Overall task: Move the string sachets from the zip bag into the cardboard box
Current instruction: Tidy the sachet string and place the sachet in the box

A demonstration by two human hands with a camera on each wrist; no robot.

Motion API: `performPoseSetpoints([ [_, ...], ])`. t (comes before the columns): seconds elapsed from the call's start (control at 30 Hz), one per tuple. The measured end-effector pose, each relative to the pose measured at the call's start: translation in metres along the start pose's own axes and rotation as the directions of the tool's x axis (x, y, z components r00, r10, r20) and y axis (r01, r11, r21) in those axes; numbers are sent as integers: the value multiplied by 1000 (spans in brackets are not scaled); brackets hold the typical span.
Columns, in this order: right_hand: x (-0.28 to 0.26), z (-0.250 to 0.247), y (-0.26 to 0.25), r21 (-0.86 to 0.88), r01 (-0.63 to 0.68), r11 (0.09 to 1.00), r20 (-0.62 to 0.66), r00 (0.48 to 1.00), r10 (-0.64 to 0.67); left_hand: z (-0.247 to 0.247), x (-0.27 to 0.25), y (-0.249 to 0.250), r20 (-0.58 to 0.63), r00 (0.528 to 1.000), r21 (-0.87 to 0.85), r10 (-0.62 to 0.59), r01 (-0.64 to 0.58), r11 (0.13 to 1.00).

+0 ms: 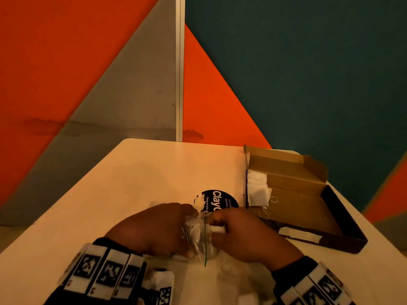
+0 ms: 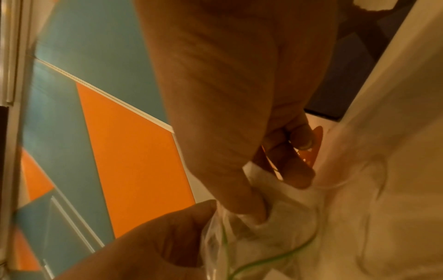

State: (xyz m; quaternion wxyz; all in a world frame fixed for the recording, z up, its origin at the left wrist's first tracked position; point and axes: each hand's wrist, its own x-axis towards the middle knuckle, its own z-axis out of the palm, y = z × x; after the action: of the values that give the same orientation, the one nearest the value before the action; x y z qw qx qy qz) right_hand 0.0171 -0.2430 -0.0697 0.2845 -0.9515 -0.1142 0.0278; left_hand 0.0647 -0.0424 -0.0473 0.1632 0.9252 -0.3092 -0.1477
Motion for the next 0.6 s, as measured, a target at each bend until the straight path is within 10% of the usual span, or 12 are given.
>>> performPoseSetpoints([
  [0.6,-1,-6,-8,74,34,997,-47,998,-31,-2,-1,5,40,999,25,18,-19,1000],
])
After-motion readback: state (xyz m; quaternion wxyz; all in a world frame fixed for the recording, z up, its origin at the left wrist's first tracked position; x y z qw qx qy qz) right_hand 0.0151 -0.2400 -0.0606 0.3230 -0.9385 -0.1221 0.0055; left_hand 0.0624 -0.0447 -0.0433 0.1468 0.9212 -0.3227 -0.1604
